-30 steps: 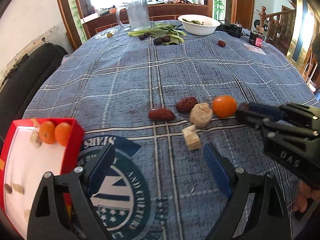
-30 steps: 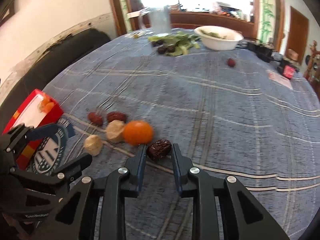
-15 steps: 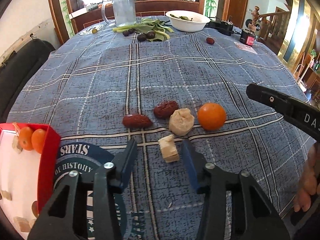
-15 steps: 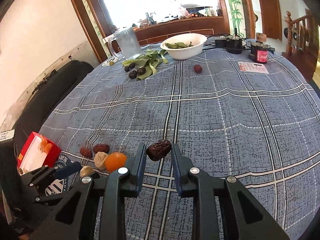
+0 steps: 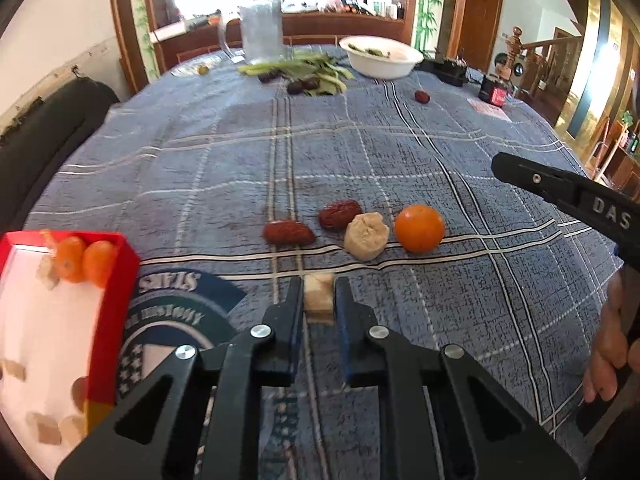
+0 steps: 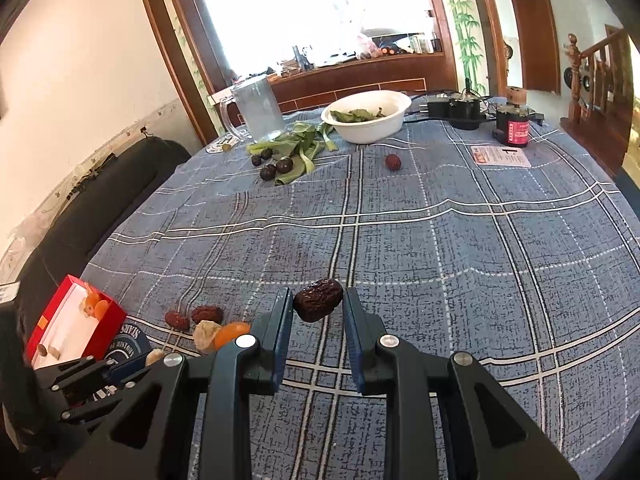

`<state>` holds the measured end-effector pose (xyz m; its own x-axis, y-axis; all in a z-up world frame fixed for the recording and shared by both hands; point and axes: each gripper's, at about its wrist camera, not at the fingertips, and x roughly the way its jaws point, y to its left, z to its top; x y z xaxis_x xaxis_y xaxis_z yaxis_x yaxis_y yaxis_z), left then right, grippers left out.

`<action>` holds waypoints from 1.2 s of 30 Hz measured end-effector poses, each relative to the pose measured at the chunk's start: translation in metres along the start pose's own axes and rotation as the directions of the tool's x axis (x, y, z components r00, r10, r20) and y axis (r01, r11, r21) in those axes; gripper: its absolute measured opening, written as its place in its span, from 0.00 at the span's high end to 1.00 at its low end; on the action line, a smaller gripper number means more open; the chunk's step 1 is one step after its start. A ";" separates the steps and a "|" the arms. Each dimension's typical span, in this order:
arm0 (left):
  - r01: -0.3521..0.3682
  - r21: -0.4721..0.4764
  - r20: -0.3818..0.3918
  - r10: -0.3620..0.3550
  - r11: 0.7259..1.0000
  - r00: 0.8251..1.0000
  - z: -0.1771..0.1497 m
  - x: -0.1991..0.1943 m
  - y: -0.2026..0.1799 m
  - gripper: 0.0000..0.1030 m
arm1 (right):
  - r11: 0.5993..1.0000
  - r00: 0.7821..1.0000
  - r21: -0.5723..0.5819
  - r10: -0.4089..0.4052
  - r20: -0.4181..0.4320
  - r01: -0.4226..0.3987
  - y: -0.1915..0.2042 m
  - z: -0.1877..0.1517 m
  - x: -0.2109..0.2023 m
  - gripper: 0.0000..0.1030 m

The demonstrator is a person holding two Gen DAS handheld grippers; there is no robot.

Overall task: Organize fruits
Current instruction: 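Grasp a pale cube chunk with the left gripper, then carry the date and pale cube into the red box and open both grippers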

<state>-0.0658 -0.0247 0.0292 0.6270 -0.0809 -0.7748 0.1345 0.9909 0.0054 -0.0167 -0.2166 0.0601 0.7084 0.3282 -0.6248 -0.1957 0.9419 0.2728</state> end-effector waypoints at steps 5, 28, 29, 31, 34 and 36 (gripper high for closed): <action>-0.077 0.007 0.085 0.077 0.997 0.993 -0.004 -0.023 0.005 0.84 | 0.993 0.996 -0.100 0.073 0.044 -0.068 0.022 -0.004 -0.011 0.76; -0.181 -0.037 0.220 0.185 0.983 0.958 -0.011 -0.066 0.025 0.84 | 0.965 0.992 -0.256 0.083 0.094 -0.056 0.048 -0.020 -0.017 0.76; -0.181 -0.039 0.219 0.185 0.983 0.958 -0.011 -0.066 0.026 0.84 | 0.965 0.992 -0.258 0.082 0.095 -0.055 0.049 -0.020 -0.017 0.76; -0.184 -0.040 0.219 0.188 0.982 0.957 -0.011 -0.066 0.027 0.84 | 0.964 0.992 -0.261 0.080 0.098 -0.052 0.049 -0.020 -0.017 0.76; -0.184 -0.048 0.216 0.190 0.982 0.958 -0.012 -0.065 0.028 0.84 | 0.963 0.992 -0.263 0.080 0.096 -0.052 0.049 -0.020 -0.017 0.76; -0.186 -0.051 0.215 0.192 0.981 0.957 -0.012 -0.065 0.030 0.84 | 0.962 0.992 -0.267 0.078 0.098 -0.050 0.049 -0.020 -0.017 0.76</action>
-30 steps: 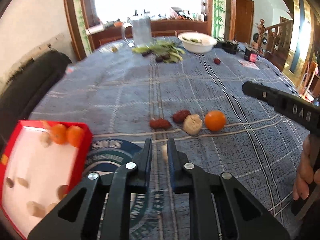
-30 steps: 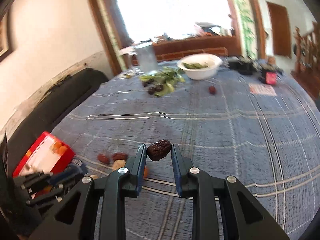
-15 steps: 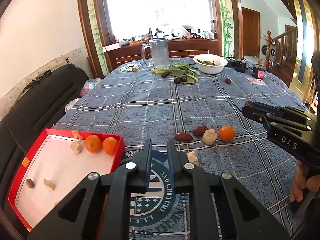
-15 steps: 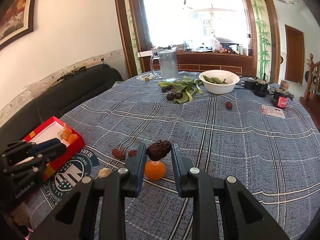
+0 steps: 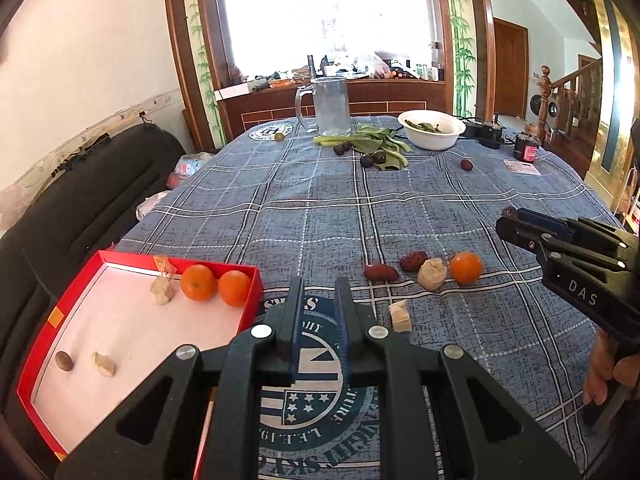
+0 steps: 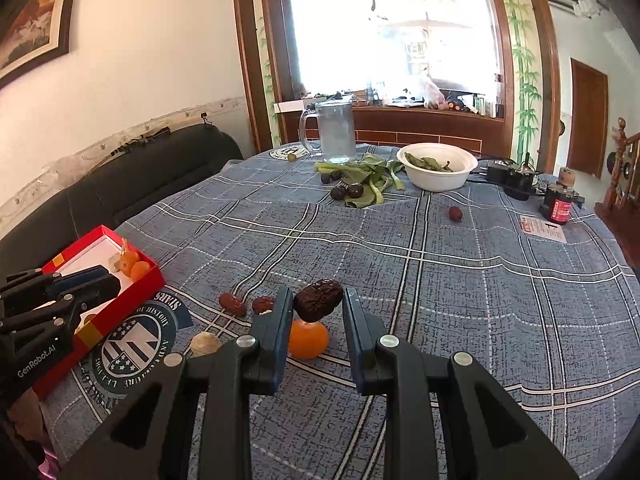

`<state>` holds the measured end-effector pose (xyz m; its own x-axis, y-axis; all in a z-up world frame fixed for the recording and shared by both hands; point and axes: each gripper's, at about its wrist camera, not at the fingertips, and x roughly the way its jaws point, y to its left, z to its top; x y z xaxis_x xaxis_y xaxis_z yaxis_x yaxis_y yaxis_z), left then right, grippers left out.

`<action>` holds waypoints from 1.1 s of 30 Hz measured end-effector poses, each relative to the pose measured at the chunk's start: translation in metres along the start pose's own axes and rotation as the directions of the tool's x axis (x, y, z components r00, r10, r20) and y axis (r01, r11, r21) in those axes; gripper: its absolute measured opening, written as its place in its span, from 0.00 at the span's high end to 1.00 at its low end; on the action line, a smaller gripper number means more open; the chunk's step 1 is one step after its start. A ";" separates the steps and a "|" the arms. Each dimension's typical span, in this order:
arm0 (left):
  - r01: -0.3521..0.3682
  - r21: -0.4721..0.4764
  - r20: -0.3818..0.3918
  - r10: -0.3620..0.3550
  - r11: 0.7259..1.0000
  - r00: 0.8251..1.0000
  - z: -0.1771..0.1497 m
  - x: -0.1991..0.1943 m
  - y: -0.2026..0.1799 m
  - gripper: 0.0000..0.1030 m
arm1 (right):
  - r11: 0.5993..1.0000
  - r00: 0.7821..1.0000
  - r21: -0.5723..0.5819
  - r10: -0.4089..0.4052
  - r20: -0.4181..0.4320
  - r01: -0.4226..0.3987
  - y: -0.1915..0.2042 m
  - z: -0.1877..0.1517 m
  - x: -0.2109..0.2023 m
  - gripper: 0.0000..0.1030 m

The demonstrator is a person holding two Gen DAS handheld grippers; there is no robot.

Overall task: Organize fruits
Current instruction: 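Carry the date and pale cube into the red box and open both grippers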

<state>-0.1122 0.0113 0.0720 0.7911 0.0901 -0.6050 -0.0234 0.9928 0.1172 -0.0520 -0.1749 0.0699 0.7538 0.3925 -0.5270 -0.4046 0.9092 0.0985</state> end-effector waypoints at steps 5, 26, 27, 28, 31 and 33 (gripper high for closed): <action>-0.004 -0.004 -0.010 0.004 1.000 1.000 -0.001 0.002 0.002 0.84 | 1.000 1.000 -0.011 -0.005 0.000 0.005 0.001 0.000 0.001 0.76; -0.014 -0.018 -0.042 0.013 1.000 0.999 -0.008 0.011 0.010 0.84 | 0.999 0.999 -0.024 -0.047 -0.006 0.047 0.001 -0.002 0.004 0.76; -0.015 -0.020 -0.044 0.014 1.000 0.999 -0.008 0.011 0.010 0.84 | 0.999 0.999 -0.024 -0.048 -0.006 0.048 0.001 -0.002 0.004 0.76; -0.016 -0.020 -0.044 0.015 1.000 0.999 -0.008 0.011 0.011 0.84 | 0.999 0.999 -0.024 -0.049 -0.007 0.049 0.000 -0.002 0.004 0.76; -0.017 -0.022 -0.049 0.016 1.000 0.999 -0.009 0.012 0.012 0.84 | 0.998 0.999 -0.024 -0.052 -0.010 0.052 -0.001 -0.002 0.005 0.76; -0.019 -0.022 -0.052 0.018 1.000 0.998 -0.010 0.013 0.013 0.84 | 0.998 0.999 -0.026 -0.052 -0.009 0.052 0.000 -0.002 0.005 0.76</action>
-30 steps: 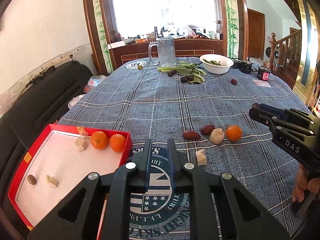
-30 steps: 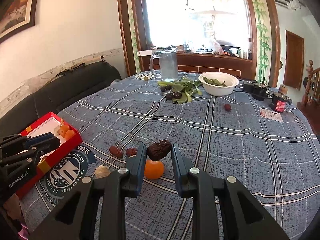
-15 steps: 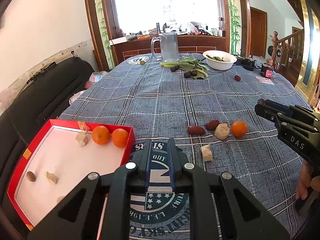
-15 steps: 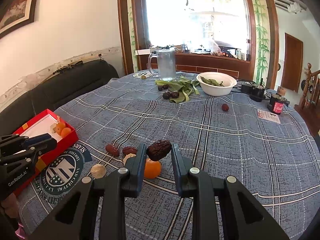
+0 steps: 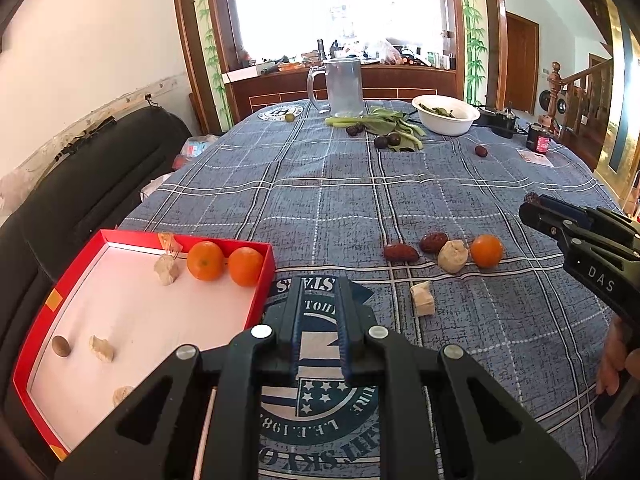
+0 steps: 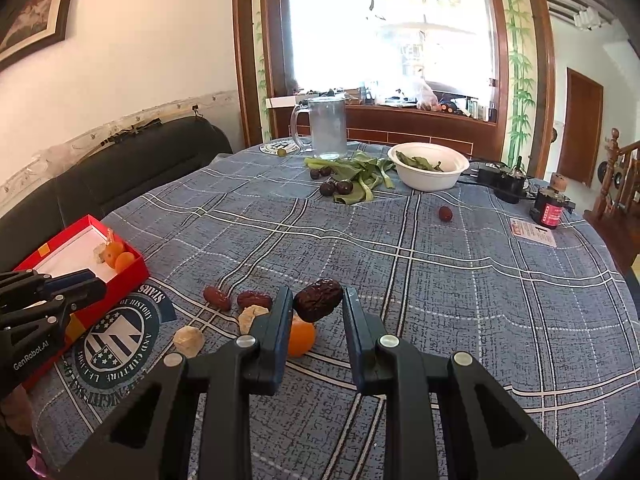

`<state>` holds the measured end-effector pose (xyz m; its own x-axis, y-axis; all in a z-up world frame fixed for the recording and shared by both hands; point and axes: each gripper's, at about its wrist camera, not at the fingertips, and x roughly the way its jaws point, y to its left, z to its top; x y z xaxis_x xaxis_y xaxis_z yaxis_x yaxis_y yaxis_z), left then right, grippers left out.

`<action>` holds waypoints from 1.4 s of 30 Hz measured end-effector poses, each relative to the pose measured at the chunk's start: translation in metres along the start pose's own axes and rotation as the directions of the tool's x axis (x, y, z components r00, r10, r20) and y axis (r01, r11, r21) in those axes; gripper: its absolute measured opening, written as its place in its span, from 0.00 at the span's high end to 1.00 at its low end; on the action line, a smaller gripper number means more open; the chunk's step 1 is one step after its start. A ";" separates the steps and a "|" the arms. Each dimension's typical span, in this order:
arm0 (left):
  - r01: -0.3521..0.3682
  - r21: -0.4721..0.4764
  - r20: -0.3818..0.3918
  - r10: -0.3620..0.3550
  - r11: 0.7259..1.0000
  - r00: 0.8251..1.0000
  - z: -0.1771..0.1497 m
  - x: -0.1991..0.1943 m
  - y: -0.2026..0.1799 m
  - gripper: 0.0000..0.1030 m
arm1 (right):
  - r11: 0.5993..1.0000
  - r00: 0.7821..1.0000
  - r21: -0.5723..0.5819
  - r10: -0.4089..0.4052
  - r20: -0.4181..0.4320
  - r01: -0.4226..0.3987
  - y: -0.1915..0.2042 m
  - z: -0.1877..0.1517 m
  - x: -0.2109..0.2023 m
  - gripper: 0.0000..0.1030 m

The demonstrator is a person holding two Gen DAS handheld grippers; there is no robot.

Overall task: Organize fruits
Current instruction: 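Carry the date and pale cube into the red box and open both grippers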

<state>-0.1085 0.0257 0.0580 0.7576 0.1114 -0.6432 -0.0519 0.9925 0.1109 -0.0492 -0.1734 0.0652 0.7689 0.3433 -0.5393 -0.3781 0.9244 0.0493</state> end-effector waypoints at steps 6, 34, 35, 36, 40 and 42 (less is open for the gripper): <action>-0.001 0.000 -0.004 0.001 1.000 1.000 -0.001 0.001 0.001 0.84 | 1.000 1.000 -0.003 0.000 -0.004 0.000 -0.001 -0.001 0.001 0.76; -0.045 -0.180 0.051 0.055 0.983 0.997 -0.013 -0.035 0.113 0.84 | 0.966 0.960 0.113 0.248 -0.129 -0.234 0.088 0.005 0.025 0.77; -0.064 -0.191 0.050 0.075 0.979 0.996 -0.016 -0.036 0.123 0.84 | 0.958 0.952 0.106 0.279 -0.129 -0.266 0.105 0.008 0.027 0.77; -0.095 -0.206 0.047 0.106 0.974 0.993 -0.019 -0.037 0.135 0.84 | 0.951 0.943 0.097 0.305 -0.130 -0.294 0.120 0.011 0.028 0.77; -0.178 -0.252 0.015 0.187 0.951 0.982 -0.032 -0.034 0.171 0.84 | 0.924 0.911 0.049 0.383 -0.150 -0.380 0.172 0.017 0.035 0.77; -0.196 -0.267 -0.006 0.202 0.944 0.979 -0.038 -0.031 0.183 0.84 | 0.912 0.897 0.034 0.409 -0.167 -0.409 0.193 0.017 0.041 0.77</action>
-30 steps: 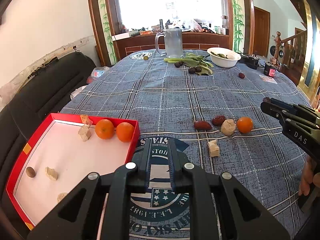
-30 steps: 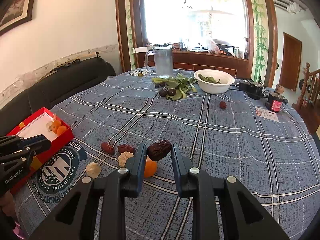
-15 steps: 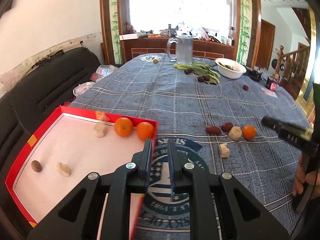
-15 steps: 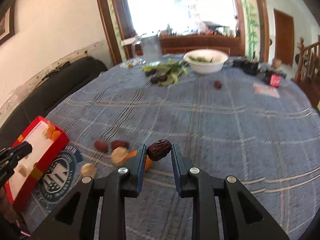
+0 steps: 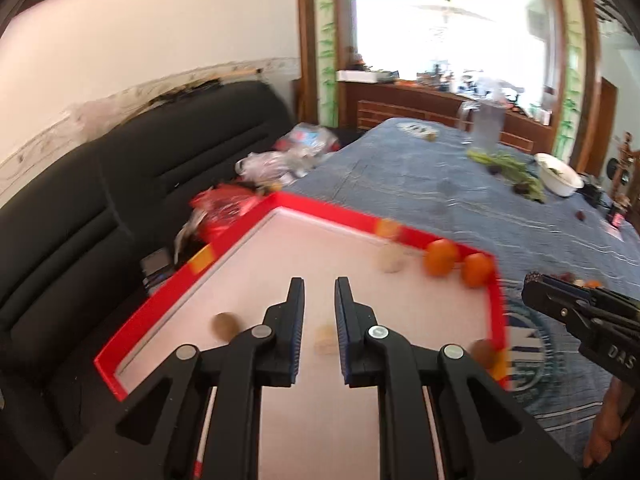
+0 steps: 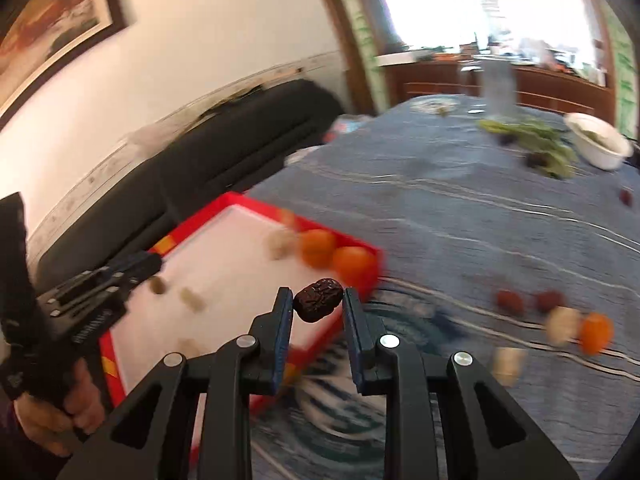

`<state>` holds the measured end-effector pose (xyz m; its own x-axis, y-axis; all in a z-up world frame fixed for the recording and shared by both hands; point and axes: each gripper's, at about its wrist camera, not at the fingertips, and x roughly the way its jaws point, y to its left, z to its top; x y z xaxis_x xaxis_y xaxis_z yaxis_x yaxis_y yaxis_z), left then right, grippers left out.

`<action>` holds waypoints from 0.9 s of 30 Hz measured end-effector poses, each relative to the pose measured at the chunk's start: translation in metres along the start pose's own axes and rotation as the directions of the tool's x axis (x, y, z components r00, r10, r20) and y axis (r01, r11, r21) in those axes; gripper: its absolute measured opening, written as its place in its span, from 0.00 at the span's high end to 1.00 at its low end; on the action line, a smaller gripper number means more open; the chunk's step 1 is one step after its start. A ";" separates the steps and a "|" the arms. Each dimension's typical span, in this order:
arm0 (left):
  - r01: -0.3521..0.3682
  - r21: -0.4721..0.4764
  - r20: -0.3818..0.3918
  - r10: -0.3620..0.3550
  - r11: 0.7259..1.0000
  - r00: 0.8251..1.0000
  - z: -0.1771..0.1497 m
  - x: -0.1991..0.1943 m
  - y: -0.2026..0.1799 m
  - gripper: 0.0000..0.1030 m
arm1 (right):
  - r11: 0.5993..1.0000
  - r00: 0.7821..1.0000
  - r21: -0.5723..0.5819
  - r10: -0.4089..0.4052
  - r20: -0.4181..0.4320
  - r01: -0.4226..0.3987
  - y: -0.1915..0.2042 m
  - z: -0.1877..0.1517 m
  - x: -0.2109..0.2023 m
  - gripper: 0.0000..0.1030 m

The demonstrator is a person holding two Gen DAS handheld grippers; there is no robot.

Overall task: Organize fruits
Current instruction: 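Carry the date and pale cube into the red box and open both grippers, then move both open grippers back toward the orange and remaining fruit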

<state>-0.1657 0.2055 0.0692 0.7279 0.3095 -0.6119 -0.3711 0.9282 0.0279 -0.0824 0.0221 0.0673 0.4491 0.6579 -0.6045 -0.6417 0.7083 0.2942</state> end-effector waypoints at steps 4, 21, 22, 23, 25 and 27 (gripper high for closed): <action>-0.030 -0.002 -0.034 0.030 1.000 0.999 -0.009 0.012 0.013 0.84 | 0.999 0.999 -0.048 0.016 -0.043 -0.018 0.024 -0.003 0.022 0.77; -0.068 0.019 -0.106 0.069 0.998 0.992 -0.017 0.033 0.015 0.81 | 0.998 0.988 -0.024 0.059 -0.143 -0.063 0.031 -0.013 0.047 0.65; -0.071 0.016 -0.112 0.073 0.997 0.991 -0.017 0.034 0.015 0.76 | 0.998 0.989 -0.028 0.057 -0.136 -0.061 0.031 -0.013 0.045 0.58; -0.077 0.014 -0.119 0.078 0.997 0.990 -0.016 0.035 0.014 0.71 | 0.998 0.990 -0.029 0.055 -0.130 -0.059 0.032 -0.013 0.042 0.53; -0.090 0.010 -0.121 0.090 0.996 0.989 -0.014 0.033 0.015 0.53 | 0.997 0.992 -0.015 0.068 -0.104 -0.070 0.028 -0.010 0.034 0.53; -0.113 0.019 -0.101 0.115 0.993 0.988 -0.013 0.027 0.013 0.44 | 0.997 0.994 0.008 0.080 -0.080 -0.079 0.022 -0.005 0.025 0.53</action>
<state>-0.1581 0.2228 0.0428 0.6186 0.3913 -0.6814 -0.4402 0.8909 0.1119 -0.0885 0.0532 0.0546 0.3454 0.6899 -0.6363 -0.6701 0.6559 0.3475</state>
